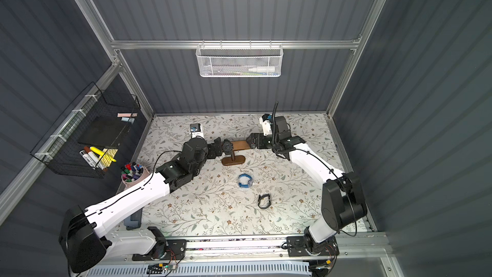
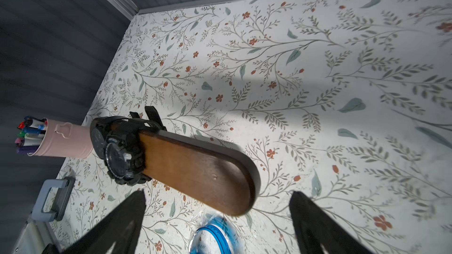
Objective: Place watch on stand
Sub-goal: Place the watch on the stand, then pick up the watch at the center of the board.
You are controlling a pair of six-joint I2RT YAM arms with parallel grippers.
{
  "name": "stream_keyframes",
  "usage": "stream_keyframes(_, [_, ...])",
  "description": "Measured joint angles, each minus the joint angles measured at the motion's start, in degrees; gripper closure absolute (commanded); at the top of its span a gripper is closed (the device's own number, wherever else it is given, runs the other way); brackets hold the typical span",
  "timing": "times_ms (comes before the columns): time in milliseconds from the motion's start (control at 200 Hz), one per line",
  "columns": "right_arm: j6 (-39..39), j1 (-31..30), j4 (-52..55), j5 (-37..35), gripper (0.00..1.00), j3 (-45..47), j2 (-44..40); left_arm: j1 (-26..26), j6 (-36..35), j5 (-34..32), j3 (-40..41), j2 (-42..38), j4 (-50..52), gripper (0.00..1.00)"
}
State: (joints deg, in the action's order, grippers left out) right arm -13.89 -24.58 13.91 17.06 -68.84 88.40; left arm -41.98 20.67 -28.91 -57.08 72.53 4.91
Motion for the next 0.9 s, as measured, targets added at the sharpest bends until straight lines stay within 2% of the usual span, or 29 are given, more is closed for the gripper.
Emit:
stream_keyframes(170, [-1.97,-2.27,2.99,-5.97,0.07,4.15,-7.65,0.0,-0.76,4.79,4.24,-1.29,-2.16,0.01])
stream_keyframes(270, [-2.84,-8.72,5.09,-11.02,0.07,10.54,-12.31,-0.04,-0.74,7.17,7.43,-2.32,-3.32,0.01])
stream_keyframes(375, [-2.67,-17.11,9.75,-15.3,0.09,13.29,-12.87,-0.04,-1.03,10.32,9.94,-3.65,-4.96,0.01])
stream_keyframes(500, [0.09,-21.33,15.82,-18.97,0.12,12.2,-11.56,-0.04,-1.42,11.87,10.6,-4.28,-4.55,0.01])
stream_keyframes(695, [11.06,-22.1,21.55,-21.94,0.17,5.64,-6.91,-0.04,-2.19,12.96,10.95,-6.1,-1.77,0.0])
stream_keyframes(900, [30.03,-22.49,22.36,-22.03,0.15,6.16,-4.9,0.2,-3.17,11.47,10.93,-11.34,2.99,0.01])
